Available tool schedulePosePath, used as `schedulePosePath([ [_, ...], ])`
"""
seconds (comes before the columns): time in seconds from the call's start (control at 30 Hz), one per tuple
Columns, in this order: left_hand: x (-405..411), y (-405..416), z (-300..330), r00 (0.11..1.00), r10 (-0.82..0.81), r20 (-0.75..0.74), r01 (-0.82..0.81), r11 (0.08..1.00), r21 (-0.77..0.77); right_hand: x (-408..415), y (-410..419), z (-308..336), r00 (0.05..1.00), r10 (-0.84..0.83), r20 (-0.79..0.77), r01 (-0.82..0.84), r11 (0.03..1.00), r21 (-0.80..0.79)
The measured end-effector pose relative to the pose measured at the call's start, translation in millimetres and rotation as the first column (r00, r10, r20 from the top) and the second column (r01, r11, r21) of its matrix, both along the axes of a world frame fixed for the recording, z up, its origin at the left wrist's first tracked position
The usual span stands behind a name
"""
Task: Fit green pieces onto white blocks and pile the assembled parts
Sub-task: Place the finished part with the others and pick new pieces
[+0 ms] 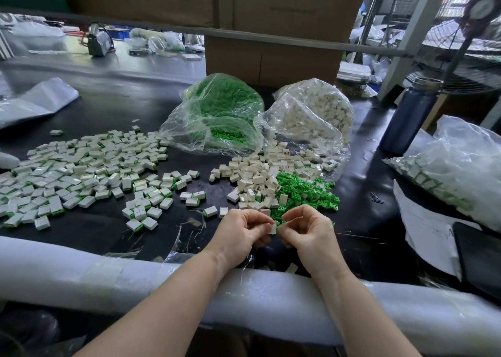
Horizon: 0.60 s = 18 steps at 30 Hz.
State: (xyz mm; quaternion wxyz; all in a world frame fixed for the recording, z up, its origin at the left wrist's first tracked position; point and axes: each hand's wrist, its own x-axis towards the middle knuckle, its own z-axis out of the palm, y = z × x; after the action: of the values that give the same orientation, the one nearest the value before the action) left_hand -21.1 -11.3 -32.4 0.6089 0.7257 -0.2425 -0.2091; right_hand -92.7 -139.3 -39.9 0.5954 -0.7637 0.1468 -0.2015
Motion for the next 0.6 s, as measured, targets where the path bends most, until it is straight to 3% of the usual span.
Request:
schedulePosePath([
  [0.6,-0.3,1.6,0.3,0.997,-0.065,0.039,0.064,0.997,0.038,-1.0,-0.7,1.4,0.999,0.033,-0.041,-0.033,0.999,0.004],
])
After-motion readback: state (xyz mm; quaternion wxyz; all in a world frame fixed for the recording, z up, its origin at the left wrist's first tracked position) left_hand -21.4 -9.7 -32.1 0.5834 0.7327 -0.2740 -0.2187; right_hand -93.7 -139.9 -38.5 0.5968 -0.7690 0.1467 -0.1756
